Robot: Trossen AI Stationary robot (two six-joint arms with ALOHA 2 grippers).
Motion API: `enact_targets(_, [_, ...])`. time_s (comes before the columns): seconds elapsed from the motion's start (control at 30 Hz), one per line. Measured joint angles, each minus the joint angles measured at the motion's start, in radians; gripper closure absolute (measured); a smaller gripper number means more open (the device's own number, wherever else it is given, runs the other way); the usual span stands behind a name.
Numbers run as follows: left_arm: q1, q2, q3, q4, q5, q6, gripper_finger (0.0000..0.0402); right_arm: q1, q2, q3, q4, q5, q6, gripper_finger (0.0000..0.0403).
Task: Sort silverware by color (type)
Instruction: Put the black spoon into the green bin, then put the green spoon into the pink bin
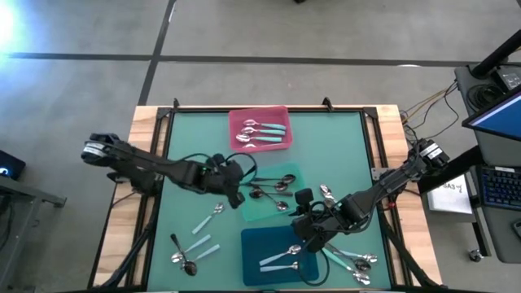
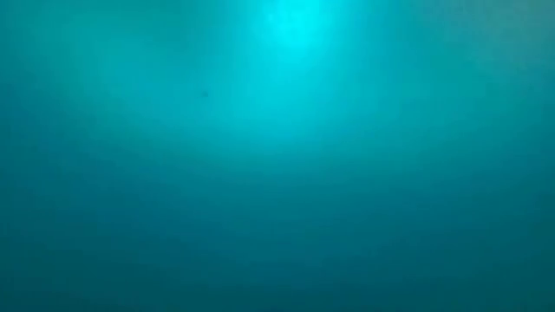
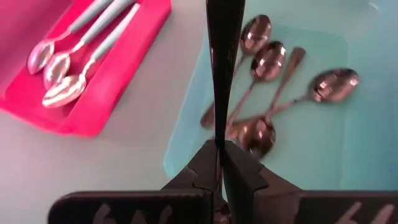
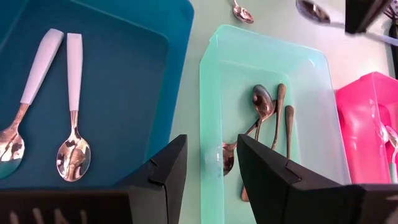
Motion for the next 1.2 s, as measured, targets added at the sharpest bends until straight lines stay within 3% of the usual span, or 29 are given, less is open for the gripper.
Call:
enact_targets(0.13, [0.031, 0.041, -0.010, 0.123, 0.014, 0.058, 0.0401, 0.000, 0.000, 0.000, 0.000, 0.000, 0.000, 0.0271])
enact_targets(0.37, [0.069, 0.127, -0.009, 0.378, 0.141, 0.167, 0.0402, 0.000, 0.000, 0.000, 0.000, 0.000, 0.000, 0.0271])
enact_targets(0.57, [0.107, 0.187, -0.009, 0.480, 0.219, 0.173, 0.0395, 0.000, 0.000, 0.000, 0.000, 0.000, 0.000, 0.0271])
enact_targets(0.83, [0.111, 0.189, -0.009, 0.498, 0.254, 0.175, 0.0312, 0.000, 0.000, 0.000, 0.000, 0.000, 0.000, 0.0271])
enact_targets(1.0, [0.111, 0.177, -0.028, 0.499, 0.347, 0.171, 0.0259, 0.000, 0.000, 0.000, 0.000, 0.000, 0.000, 0.0271])
enact_targets(1.2, [0.085, 0.096, -0.093, 0.502, 0.428, 0.067, 0.0241, 0.000, 0.000, 0.000, 0.000, 0.000, 0.000, 0.0271])
